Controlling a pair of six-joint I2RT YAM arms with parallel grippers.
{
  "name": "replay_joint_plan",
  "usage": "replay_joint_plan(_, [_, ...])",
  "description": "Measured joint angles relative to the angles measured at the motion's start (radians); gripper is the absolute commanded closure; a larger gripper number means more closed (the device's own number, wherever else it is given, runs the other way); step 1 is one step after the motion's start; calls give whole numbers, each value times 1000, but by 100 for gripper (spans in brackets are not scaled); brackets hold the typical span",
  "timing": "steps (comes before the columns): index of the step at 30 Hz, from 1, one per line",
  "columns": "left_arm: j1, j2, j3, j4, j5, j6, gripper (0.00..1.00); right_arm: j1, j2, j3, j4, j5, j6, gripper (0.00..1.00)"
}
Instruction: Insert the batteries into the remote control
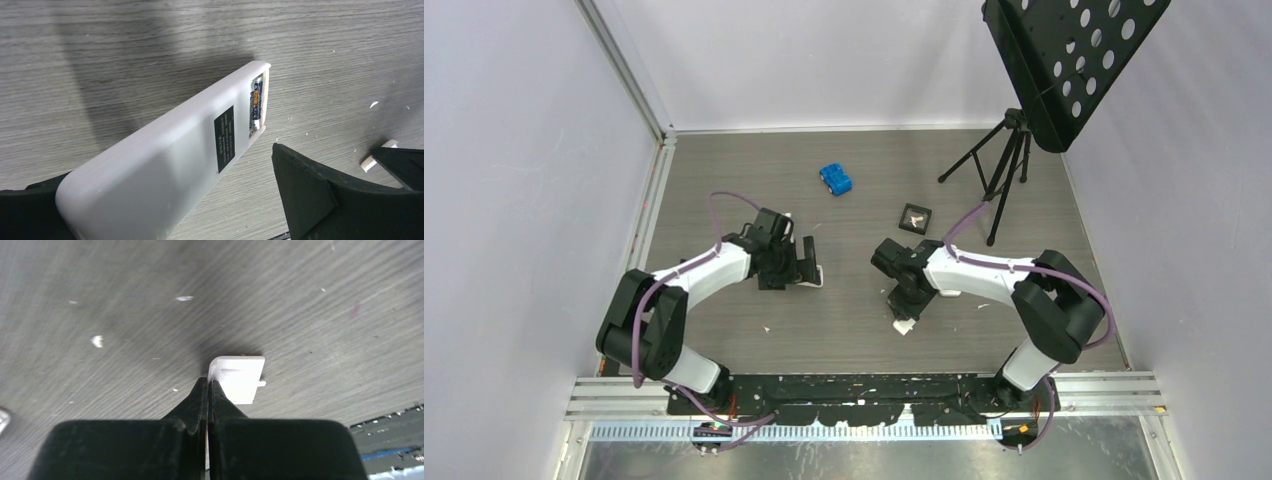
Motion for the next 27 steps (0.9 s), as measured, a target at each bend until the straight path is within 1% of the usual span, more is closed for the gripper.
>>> replay_joint_plan(3, [0, -7, 14, -40, -14, 8, 0, 0, -31, 2, 34, 36, -42, 100])
replay_joint_plan(6, [5, -21, 39, -76, -14, 11, 0, 0, -95, 3, 82, 76, -94, 100])
replay_joint_plan(11, [28, -30, 83, -102, -11, 6, 0, 0, -179, 6, 149, 121, -154, 100])
replay_joint_plan(18, [43, -31, 90, -116, -32, -16, 1, 0, -207, -3, 235, 133, -206, 100])
replay_joint_plan(24, [43, -31, 108, -135, -79, -19, 13, 0, -207, -29, 281, 132, -234, 100])
replay_joint_plan(27, [43, -31, 114, -136, -98, -16, 16, 0, -207, -30, 299, 132, -242, 100])
